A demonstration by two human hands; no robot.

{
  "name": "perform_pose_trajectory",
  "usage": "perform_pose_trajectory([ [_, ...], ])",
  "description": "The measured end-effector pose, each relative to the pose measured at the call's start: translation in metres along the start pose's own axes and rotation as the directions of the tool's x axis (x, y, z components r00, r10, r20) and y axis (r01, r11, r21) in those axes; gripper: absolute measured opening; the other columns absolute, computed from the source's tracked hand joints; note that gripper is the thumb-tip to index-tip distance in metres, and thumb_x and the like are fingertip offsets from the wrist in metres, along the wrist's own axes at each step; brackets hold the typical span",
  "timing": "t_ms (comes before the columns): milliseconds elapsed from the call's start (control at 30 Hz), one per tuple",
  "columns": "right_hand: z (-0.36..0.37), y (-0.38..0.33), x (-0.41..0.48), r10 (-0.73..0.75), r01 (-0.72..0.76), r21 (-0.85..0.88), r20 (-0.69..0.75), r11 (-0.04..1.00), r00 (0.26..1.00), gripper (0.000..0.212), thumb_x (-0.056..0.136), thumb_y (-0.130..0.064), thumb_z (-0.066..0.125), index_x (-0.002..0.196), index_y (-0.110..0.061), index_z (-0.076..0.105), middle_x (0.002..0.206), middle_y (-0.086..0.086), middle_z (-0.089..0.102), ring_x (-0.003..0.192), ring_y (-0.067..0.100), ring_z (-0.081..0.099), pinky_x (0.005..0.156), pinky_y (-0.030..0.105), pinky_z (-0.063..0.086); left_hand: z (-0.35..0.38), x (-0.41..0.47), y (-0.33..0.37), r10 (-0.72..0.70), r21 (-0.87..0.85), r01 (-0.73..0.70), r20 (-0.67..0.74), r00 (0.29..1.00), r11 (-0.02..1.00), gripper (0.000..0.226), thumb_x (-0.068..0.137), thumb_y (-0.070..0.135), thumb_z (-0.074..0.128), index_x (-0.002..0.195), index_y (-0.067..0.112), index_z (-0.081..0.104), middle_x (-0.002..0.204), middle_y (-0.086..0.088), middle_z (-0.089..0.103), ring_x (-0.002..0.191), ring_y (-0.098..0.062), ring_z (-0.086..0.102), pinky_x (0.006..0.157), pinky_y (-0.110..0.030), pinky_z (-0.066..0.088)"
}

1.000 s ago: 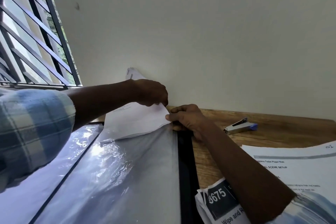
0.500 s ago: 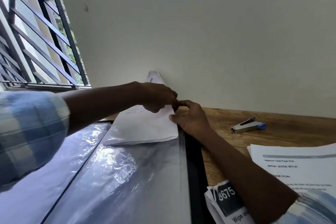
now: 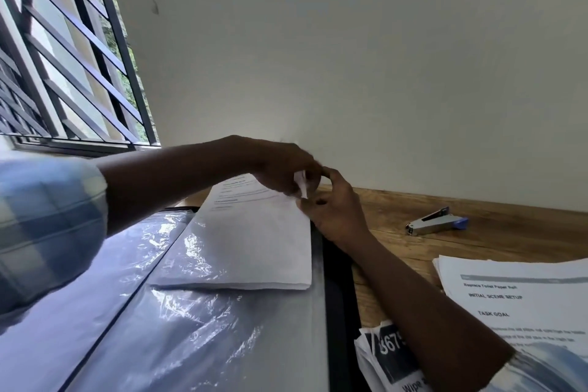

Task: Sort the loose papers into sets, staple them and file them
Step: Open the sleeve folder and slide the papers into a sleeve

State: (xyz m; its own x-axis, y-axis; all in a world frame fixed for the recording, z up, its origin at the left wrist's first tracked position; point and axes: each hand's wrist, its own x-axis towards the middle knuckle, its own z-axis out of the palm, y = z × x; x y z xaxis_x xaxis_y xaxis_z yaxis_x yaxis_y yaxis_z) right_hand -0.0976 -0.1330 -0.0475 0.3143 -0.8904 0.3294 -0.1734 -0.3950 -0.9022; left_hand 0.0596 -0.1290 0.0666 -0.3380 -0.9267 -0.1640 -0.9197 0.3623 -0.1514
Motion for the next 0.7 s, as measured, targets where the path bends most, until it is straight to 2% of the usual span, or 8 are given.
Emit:
perform_pose_trajectory([
  [67,0.001,0.001,0.000,-0.005,0.005,0.012,-0.007,1.000,1.000,0.072,0.082,-0.029,0.083,0.144,-0.034,0.047,0.085,-0.005,0.075,0.081,0.013,0.072,0.079,0.039,0.062,0.001,-0.010,-0.013,-0.066,-0.204,0.016,-0.240,0.968,0.979,0.033,0.092,0.023,0.075,0.123,0.028,0.064,0.122,0.007,0.061,0.094,-0.003,0.062,0.086,-0.027,0.051],
  [167,0.000,0.001,0.001,-0.007,0.007,0.026,0.002,1.000,1.000,0.072,0.084,-0.029,0.083,0.146,-0.033,0.047,0.086,-0.007,0.074,0.087,0.013,0.072,0.084,0.042,0.062,0.016,-0.017,-0.043,-0.317,-0.348,0.171,-0.420,0.850,0.922,0.029,0.098,0.037,0.069,0.120,0.019,0.065,0.121,0.000,0.065,0.101,-0.020,0.067,0.094,-0.036,0.051],
  [233,-0.001,0.003,0.002,-0.011,0.011,0.042,0.003,0.999,1.000,0.071,0.084,-0.030,0.084,0.145,-0.034,0.048,0.090,-0.007,0.074,0.088,0.012,0.072,0.085,0.043,0.062,0.032,-0.018,-0.058,-0.469,-0.471,0.286,-0.335,0.817,0.834,0.039,0.102,0.048,0.057,0.125,0.018,0.063,0.122,0.000,0.063,0.110,-0.022,0.062,0.097,-0.035,0.047],
  [300,-0.001,0.005,0.003,-0.013,0.013,0.060,0.006,0.998,1.000,0.071,0.083,-0.030,0.084,0.145,-0.034,0.049,0.093,-0.006,0.074,0.088,0.009,0.072,0.085,0.042,0.062,0.045,-0.016,-0.066,-0.530,-0.578,0.332,-0.214,0.820,0.746,0.044,0.106,0.052,0.046,0.131,0.018,0.059,0.128,-0.001,0.062,0.118,-0.022,0.057,0.103,-0.036,0.042],
  [433,-0.002,0.007,0.004,-0.002,0.002,0.120,0.004,0.993,1.000,0.067,0.083,-0.024,0.084,0.142,-0.032,0.052,0.087,-0.001,0.076,0.083,0.012,0.073,0.082,0.039,0.062,0.058,-0.005,-0.071,-0.442,-0.625,0.263,-0.148,0.885,0.735,0.038,0.099,0.052,0.043,0.119,0.026,0.064,0.130,-0.003,0.066,0.126,-0.028,0.058,0.113,-0.045,0.041],
  [533,0.000,0.011,0.007,0.032,-0.032,0.155,0.003,0.987,0.999,0.065,0.082,-0.022,0.083,0.139,-0.033,0.053,0.084,0.001,0.077,0.081,0.015,0.074,0.082,0.042,0.062,0.071,0.002,-0.070,-0.400,-0.648,0.241,-0.107,0.910,0.722,0.026,0.096,0.034,0.049,0.098,0.043,0.073,0.118,0.007,0.073,0.116,-0.020,0.064,0.112,-0.043,0.045],
  [600,0.001,0.013,0.009,0.038,-0.039,0.176,0.009,0.984,0.999,0.064,0.081,-0.022,0.084,0.137,-0.033,0.054,0.080,0.002,0.077,0.080,0.019,0.075,0.083,0.046,0.062,0.075,-0.002,-0.067,-0.384,-0.706,0.213,-0.089,0.919,0.675,0.027,0.095,0.035,0.052,0.084,0.041,0.076,0.096,0.017,0.072,0.097,-0.013,0.064,0.100,-0.038,0.049],
  [700,0.001,0.015,0.011,0.038,-0.038,0.162,0.008,0.986,0.999,0.062,0.081,-0.021,0.084,0.135,-0.033,0.055,0.080,0.003,0.077,0.080,0.019,0.075,0.083,0.045,0.062,0.072,-0.019,-0.059,-0.347,-0.755,0.157,-0.098,0.933,0.636,0.046,0.098,0.056,0.053,0.069,0.021,0.046,0.071,0.008,0.042,0.072,-0.016,0.039,0.077,-0.035,0.034],
])
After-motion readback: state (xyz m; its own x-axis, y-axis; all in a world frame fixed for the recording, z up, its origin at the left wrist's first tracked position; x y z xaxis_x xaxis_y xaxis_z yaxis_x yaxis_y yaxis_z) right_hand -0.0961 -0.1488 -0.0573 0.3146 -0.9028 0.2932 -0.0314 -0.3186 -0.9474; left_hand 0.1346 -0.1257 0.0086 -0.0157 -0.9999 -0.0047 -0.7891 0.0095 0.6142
